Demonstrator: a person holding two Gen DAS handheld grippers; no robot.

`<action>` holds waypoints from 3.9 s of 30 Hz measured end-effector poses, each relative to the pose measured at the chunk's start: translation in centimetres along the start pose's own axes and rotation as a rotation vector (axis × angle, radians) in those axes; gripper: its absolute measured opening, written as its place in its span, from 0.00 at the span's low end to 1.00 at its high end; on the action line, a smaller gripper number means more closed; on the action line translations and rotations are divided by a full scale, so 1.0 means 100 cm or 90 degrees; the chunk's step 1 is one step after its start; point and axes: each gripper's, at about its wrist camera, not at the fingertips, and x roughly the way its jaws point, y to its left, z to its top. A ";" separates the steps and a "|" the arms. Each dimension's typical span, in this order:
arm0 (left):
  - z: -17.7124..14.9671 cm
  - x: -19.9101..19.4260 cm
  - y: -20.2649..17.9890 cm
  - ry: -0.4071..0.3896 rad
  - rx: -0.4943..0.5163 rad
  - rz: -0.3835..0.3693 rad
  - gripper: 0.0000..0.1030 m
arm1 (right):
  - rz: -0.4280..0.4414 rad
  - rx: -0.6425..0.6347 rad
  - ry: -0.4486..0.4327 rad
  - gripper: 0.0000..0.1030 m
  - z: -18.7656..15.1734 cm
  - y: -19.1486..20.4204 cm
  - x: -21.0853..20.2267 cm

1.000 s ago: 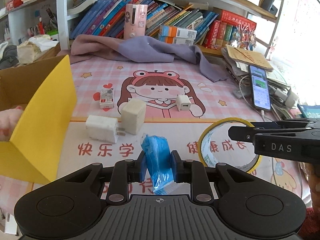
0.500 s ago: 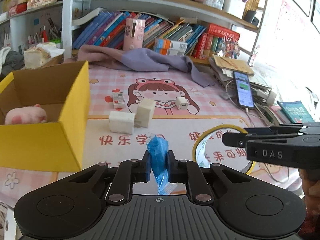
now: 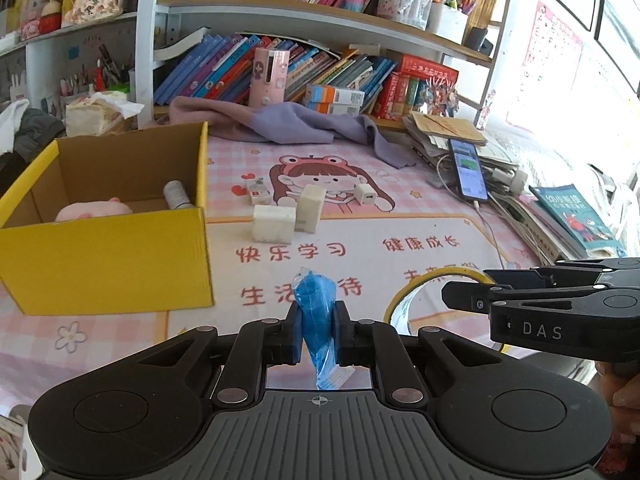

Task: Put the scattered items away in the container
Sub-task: 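Lift the blue packet and tape roll and carry both toward the yellow box, then lower the packet with the left gripper while the right lowers the tape into the box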

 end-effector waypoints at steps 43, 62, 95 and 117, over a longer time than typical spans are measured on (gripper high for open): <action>-0.059 -0.110 0.114 -0.042 -0.115 0.128 0.12 | 0.145 -0.154 0.002 0.36 -0.013 0.168 -0.011; -0.026 -0.100 0.132 -0.082 -0.096 0.160 0.12 | 0.181 -0.211 -0.057 0.36 0.032 0.188 0.013; 0.119 0.010 0.191 -0.072 -0.001 0.173 0.12 | 0.206 -0.210 -0.092 0.36 0.176 0.173 0.132; 0.147 0.127 0.219 0.108 0.057 0.182 0.12 | 0.205 -0.417 0.035 0.36 0.155 0.196 0.217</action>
